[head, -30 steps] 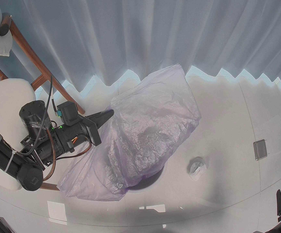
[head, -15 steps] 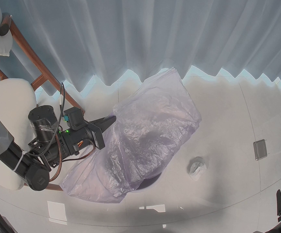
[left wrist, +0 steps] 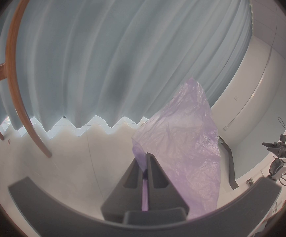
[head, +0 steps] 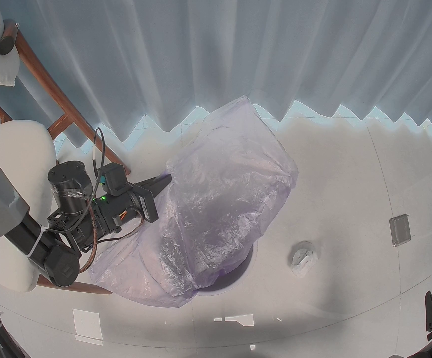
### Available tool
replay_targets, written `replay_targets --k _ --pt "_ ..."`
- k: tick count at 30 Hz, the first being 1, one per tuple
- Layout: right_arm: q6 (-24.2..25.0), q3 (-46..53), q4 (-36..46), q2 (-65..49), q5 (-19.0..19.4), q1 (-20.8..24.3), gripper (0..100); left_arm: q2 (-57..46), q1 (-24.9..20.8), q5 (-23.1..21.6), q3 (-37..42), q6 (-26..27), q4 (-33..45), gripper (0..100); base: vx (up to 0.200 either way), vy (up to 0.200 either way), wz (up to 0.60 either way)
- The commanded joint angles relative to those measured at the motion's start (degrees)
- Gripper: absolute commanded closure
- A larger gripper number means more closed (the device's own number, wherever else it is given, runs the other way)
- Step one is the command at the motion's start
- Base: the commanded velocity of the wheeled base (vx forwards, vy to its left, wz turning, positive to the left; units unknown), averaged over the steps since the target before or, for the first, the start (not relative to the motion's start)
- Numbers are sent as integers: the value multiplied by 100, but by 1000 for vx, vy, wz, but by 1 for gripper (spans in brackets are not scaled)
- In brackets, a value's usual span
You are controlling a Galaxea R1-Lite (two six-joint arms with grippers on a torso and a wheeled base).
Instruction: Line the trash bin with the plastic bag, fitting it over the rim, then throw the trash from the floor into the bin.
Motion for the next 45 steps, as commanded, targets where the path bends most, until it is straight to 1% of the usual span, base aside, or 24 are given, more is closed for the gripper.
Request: replay_targets --k 1,25,29,37,42,45 --pt "1 101 -4 -88 -1 0 0 52 -17 -5 -6 1 -4 100 0 0 0" --pt "1 101 5 -88 -1 0 0 -27 -140 -31 37 1 -233 100 0 0 0" --pt "1 101 -4 -88 -1 0 0 8 -87 -40 11 -8 -259 100 0 0 0" --pt "1 101 5 -88 -1 0 0 -27 -237 4 29 -8 -268 100 0 0 0" --pt "10 101 5 -88 52 0 0 -36 -377 21 20 1 -365 100 0 0 0" --pt "-34 101 22 -79 96 0 0 -27 -377 100 -6 1 -365 100 0 0 0"
